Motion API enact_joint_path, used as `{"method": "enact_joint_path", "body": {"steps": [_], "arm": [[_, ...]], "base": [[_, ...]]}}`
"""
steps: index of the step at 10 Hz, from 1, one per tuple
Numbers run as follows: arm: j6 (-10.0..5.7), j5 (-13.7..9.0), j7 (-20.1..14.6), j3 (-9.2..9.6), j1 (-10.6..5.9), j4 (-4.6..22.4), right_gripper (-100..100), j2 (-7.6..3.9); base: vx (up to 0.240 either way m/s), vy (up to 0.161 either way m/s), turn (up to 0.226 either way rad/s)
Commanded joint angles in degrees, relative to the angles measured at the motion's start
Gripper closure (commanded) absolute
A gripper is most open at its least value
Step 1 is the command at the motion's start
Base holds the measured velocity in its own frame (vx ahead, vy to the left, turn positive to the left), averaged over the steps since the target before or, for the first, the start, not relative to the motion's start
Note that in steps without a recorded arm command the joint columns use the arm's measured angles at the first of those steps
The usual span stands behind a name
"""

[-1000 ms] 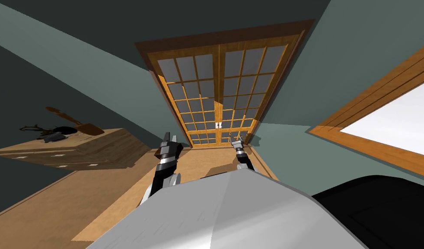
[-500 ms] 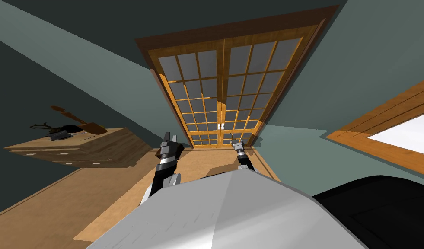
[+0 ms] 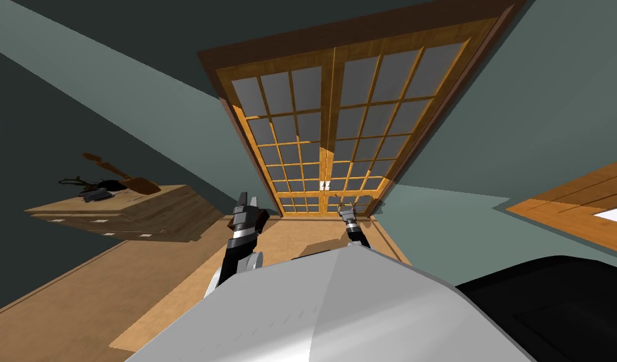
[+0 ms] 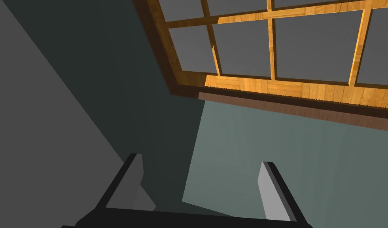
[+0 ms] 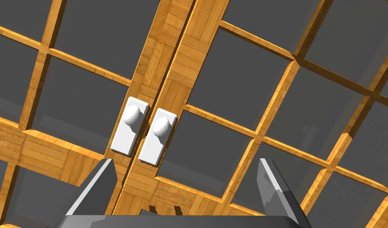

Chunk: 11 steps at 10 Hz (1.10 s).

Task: Pull the door open

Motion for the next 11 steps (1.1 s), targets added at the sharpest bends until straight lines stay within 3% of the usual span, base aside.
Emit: {"method": "enact_joint_path", "body": {"steps": [1, 11], "arm": [[-0.11, -1.0, -2.1, 0.17, -0.45, 1.8, -100, -0.43], [-2.12, -6.7, -13.8, 1.29, -3.64, 13.7, -100, -2.77]], "base": [[0.100, -0.005, 0.059], [0.103, 0.006, 0.051]]}}
